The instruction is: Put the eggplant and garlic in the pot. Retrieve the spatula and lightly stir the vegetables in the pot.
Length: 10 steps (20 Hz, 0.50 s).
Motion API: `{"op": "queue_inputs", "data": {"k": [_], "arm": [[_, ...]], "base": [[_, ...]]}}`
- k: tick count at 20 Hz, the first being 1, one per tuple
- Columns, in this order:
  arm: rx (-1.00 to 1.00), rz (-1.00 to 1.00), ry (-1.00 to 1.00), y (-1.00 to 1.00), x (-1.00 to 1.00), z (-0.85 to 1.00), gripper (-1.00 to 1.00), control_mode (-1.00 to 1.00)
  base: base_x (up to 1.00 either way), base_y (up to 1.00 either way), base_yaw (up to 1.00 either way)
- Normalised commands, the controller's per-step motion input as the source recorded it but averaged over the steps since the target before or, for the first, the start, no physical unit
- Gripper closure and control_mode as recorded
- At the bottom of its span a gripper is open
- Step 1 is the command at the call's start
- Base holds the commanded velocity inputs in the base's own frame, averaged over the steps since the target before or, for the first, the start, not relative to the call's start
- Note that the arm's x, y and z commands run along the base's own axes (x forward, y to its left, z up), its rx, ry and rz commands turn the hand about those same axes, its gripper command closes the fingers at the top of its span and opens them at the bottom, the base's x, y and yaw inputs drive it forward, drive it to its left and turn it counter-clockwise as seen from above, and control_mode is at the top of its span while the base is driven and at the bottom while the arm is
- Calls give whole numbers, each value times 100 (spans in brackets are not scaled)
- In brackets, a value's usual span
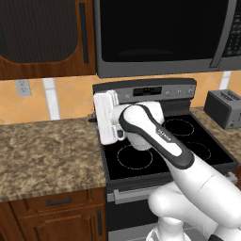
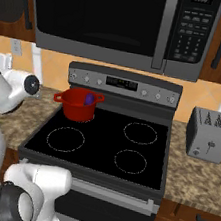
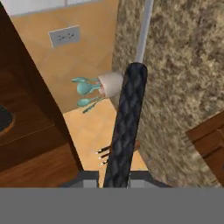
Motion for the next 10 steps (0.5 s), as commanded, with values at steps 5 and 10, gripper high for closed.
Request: {"op": "queue_inputs", "data": {"k": [5, 10], "arm": [[44, -16, 4, -84, 51, 51, 100, -100], [40, -17, 23, -89, 66, 31, 100, -100]], "base": [[0, 0, 0], [0, 0, 0]]}}
